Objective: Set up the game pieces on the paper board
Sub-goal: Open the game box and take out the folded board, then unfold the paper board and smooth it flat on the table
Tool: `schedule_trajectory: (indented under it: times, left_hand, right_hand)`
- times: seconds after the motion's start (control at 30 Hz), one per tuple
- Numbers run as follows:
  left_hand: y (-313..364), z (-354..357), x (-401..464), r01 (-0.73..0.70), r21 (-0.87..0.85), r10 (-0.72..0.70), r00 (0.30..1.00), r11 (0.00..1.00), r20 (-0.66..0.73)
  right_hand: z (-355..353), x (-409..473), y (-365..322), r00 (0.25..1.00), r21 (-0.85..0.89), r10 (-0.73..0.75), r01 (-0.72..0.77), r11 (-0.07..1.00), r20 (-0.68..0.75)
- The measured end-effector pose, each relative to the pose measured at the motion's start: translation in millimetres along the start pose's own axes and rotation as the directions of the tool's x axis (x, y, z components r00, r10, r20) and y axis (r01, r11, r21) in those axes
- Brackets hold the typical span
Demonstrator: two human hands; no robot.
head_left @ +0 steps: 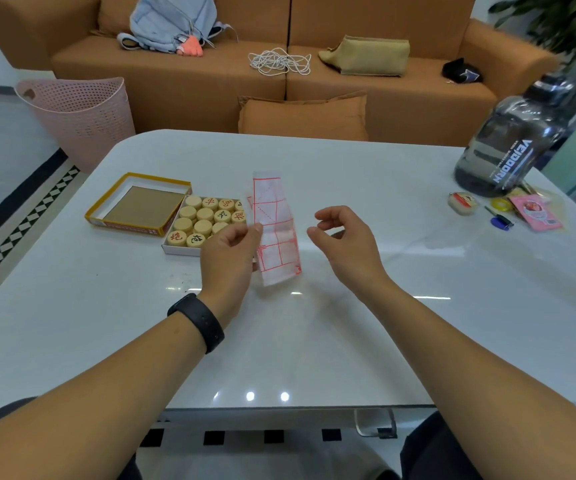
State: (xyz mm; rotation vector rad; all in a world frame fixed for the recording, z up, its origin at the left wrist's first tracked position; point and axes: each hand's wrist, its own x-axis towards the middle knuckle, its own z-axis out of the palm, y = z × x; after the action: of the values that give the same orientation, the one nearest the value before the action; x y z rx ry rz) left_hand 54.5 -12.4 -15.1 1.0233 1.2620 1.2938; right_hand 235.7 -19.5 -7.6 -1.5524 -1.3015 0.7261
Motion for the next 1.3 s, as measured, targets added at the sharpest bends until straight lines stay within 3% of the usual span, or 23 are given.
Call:
schedule_trajectory:
  times: [0.07,0.17,0.4,0.57,0.87,1.3]
  left_hand:
    - [1,1,-1,-0.021,-0.006,0.021,1.0,1.0,0.017]
    - [1,3,-3,0.019,-0.026,-0.014,0.988,0.999,0.152]
    - [1,4,-5,0.081,-0.069,-0.059,0.962,0.994,0.268]
    - [-3,5,-4,0.063,-0.056,-0.047,0.967,0.996,0.25]
    - [-2,4,-3,0.058,-0.046,-0.046,0.975,0.997,0.219]
    - [-1,4,-6,-0.031,-0.023,0.035,0.976,0.999,0.214]
  right_hand:
    - [2,-5,-5,0.995,0.002,-0.051,0.051,0.999,0.082]
    - [8,-9,-7,0.984,0.071,-0.047,0.035,0.997,0.175]
    - [10,-9,-7,0.978,0.162,-0.022,-0.012,0.987,0.208]
    - [10,-15,-11,0.963,0.243,-0.028,-0.04,0.969,0.269]
    - [11,-14,-10,0.977,0.216,0.009,-0.057,0.975,0.214]
    - [12,-13,-10,0.947,0.406,0.085,-0.213,0.889,0.31]
